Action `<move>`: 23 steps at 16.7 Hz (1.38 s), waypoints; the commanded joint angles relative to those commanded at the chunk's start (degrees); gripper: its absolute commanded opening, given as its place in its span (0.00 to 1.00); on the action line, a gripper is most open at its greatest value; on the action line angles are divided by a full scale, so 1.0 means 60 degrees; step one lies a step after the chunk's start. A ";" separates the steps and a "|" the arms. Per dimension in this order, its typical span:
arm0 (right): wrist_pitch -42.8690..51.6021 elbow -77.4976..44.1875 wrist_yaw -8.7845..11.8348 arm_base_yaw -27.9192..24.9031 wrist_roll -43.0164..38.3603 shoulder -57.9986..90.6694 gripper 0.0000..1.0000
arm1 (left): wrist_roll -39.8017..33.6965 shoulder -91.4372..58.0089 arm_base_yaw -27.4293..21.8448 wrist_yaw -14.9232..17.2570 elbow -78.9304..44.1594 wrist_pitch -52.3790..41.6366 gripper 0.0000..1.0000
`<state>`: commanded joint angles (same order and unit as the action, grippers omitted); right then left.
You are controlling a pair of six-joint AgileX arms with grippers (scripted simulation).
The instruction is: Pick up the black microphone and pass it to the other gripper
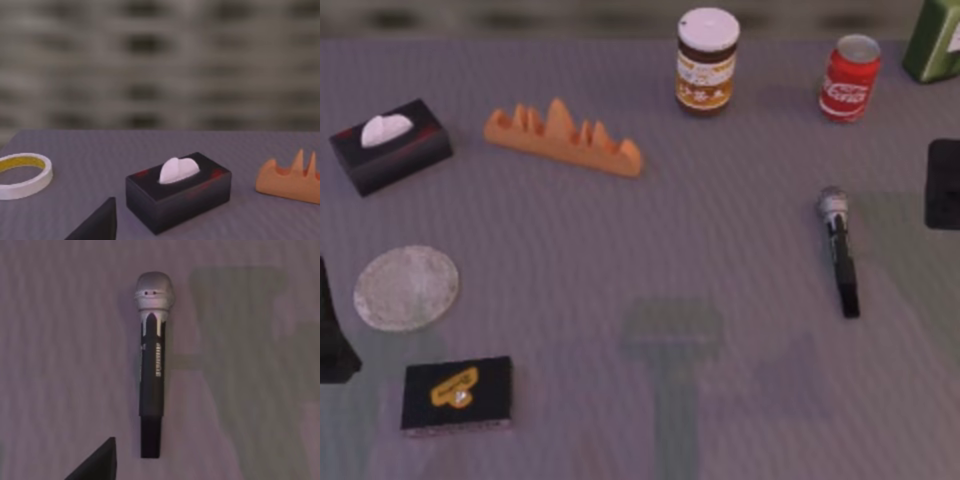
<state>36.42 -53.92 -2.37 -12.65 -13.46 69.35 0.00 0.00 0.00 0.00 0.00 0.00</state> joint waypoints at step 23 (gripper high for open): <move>0.2471 -0.5109 -0.0330 -0.1272 -0.1391 0.8465 1.00 | 0.0000 0.0000 0.0000 0.0000 0.0000 0.0000 1.00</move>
<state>51.25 -84.58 -4.35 -20.28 -21.80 120.14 0.00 0.00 0.00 0.00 0.00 0.00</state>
